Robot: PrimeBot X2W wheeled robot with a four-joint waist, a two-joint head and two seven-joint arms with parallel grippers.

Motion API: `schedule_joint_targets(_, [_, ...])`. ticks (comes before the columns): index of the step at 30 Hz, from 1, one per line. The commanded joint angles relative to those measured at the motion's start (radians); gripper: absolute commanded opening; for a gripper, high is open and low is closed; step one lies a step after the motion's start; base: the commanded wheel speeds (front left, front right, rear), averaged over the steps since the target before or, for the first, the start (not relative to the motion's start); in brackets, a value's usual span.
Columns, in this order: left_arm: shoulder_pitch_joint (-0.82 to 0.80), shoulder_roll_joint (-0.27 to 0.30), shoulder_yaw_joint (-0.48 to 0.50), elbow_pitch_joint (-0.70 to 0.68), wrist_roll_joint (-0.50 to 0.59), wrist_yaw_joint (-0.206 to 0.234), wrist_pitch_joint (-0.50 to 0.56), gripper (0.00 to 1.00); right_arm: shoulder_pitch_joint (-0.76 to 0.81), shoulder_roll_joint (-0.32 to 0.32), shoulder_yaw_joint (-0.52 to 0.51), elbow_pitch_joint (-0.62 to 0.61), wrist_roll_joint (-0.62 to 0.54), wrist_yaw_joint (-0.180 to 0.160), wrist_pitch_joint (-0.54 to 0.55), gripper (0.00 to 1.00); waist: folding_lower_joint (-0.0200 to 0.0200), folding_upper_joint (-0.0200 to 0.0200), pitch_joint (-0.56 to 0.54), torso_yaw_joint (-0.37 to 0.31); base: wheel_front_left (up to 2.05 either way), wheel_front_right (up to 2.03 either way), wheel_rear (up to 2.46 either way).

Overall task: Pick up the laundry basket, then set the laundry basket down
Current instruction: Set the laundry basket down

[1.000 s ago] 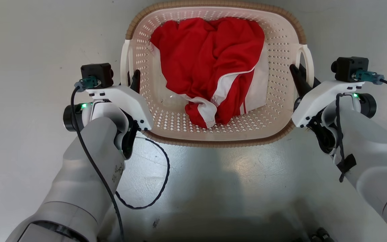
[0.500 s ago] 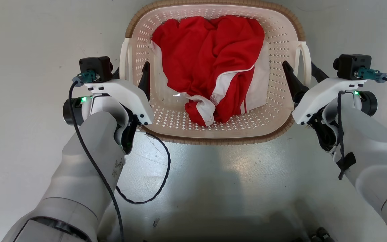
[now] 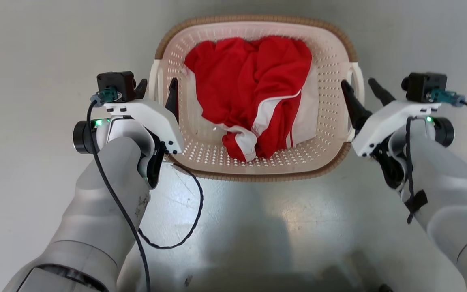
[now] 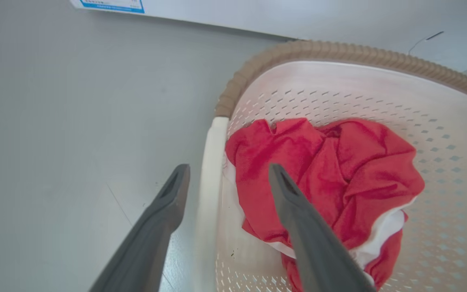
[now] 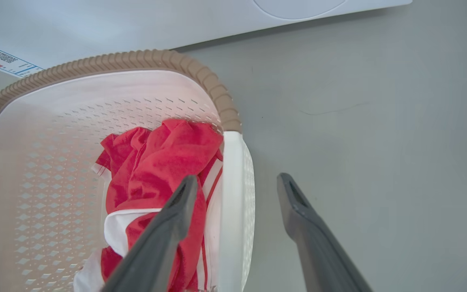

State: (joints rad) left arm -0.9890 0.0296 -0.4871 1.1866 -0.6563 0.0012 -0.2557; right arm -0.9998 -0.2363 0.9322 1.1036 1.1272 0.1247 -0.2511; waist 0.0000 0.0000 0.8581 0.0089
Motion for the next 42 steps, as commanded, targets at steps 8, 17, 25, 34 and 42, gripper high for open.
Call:
schedule_joint_targets(8, [0.122,0.044,0.058,-0.055,0.063,0.007,-0.006,1.0,0.137,0.006,-0.046,-0.035,-0.043,0.006,-0.011,1.0,0.0,0.0,-0.148,-0.024,0.0,0.0,0.0])
schedule_joint_targets(17, [0.275,0.069,0.149,-0.183,0.141,-0.002,-0.006,1.0,0.248,0.011,-0.148,-0.118,-0.132,0.006,-0.011,1.0,0.0,0.0,-0.329,-0.061,0.0,0.0,0.0])
schedule_joint_targets(25, [0.42,0.065,0.219,-0.318,0.244,-0.023,-0.006,1.0,0.372,0.004,-0.27,-0.21,-0.25,0.006,-0.011,1.0,0.0,0.0,-0.47,-0.069,0.0,0.0,0.0])
schedule_joint_targets(34, [0.548,0.048,0.297,-0.441,0.31,-0.056,-0.006,1.0,0.506,0.005,-0.389,-0.329,-0.356,0.006,-0.011,1.0,0.0,0.0,-0.602,-0.062,0.0,0.0,0.0])
schedule_joint_targets(42, [0.655,0.034,0.353,-0.531,0.349,-0.071,-0.006,1.0,0.603,0.017,-0.481,-0.439,-0.442,0.006,-0.011,1.0,0.0,0.0,-0.699,-0.058,0.0,0.0,0.0])
